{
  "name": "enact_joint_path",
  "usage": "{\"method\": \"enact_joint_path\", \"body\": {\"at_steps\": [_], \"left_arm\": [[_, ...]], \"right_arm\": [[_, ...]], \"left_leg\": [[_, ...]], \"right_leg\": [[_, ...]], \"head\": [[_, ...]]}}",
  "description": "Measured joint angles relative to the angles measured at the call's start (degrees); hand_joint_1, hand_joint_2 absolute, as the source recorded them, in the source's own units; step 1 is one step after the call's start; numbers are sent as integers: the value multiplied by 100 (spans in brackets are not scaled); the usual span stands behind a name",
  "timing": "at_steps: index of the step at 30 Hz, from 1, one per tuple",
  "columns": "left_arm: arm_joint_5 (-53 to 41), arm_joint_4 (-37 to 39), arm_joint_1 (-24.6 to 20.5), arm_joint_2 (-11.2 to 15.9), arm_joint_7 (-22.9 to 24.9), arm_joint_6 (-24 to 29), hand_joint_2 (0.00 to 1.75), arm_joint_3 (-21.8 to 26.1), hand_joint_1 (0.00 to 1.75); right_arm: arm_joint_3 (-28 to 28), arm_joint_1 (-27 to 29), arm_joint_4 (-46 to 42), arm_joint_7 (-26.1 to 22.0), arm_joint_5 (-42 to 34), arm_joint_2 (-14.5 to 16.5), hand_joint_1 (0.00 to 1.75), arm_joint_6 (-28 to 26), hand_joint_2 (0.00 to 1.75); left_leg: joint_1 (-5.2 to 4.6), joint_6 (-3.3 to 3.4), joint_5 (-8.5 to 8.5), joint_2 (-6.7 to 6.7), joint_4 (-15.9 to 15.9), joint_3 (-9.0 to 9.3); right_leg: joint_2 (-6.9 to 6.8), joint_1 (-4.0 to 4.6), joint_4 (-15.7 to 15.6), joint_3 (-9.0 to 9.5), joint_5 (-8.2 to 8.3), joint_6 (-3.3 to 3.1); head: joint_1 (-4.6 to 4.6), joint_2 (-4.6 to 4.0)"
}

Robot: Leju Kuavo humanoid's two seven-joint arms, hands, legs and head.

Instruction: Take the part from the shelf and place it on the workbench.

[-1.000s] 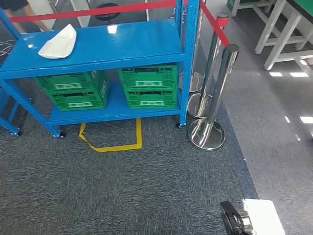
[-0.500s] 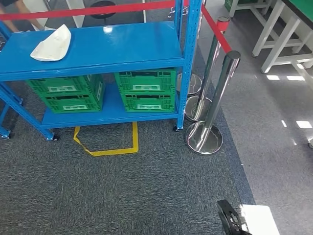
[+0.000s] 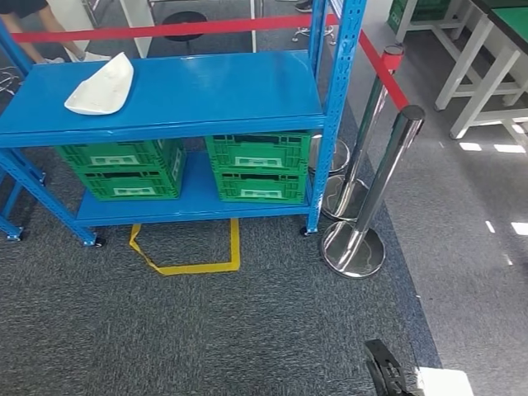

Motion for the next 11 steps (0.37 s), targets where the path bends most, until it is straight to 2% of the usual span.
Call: {"method": "enact_joint_path", "body": {"at_steps": [2,3,4,6,7,8,9,10,11], "left_arm": [[10,-1,0,8,8,7,0,-1,0],[13,-1,-4,12,10,8,0,-2,0],[14,-1,-9,14,11,9,0,-2,0],[21,0,-14,10,10,10,0,-2,0],[26,0,-8,9,11,11,0,-2,0],[30,0,1,8,12,13,0,-2,0],[32,0,9,9,12,15,0,-2,0],[33,0,15,11,13,20,0,-2,0],[33,0,18,12,13,22,0,-2,0]], "right_arm": [[1,2,1,-1,-1,1,0,-1,0],[2,-3,1,-5,-1,1,0,-1,0],[2,-10,1,-9,-1,1,0,0,0],[2,-19,1,-14,-1,1,0,0,0],[2,-19,1,-14,-1,1,0,0,0],[2,-18,1,-14,-1,1,0,0,0],[3,-17,1,-14,-1,1,0,0,0],[3,-18,1,-14,-1,1,0,0,0],[4,-18,1,-14,-1,1,0,0,0]], "left_leg": [[-3,-68,-63,0,143,-27],[8,-103,-150,1,351,-138],[34,-142,-278,3,680,-334],[103,-215,-548,4,1459,-861],[137,-244,-598,5,1698,-1069],[166,-266,-535,5,1729,-1175],[188,-278,-341,6,1524,-1159],[207,-286,-54,9,1137,-1047],[215,-291,107,10,912,-976]], "right_leg": [[1,-40,-52,85,40,-58],[6,-60,-76,137,43,-70],[7,-72,-95,162,35,-80],[9,-82,-102,187,0,-92],[12,-88,-102,211,-28,-90],[19,-99,-102,250,-63,-79],[28,-114,-102,304,-104,-61],[35,-130,-105,362,-150,-36],[40,-140,-106,395,-174,-23]], "head": [[-3,0],[-18,0],[-35,0],[-62,0],[-62,0],[-63,0],[-64,0],[-67,0],[-68,0]]}}
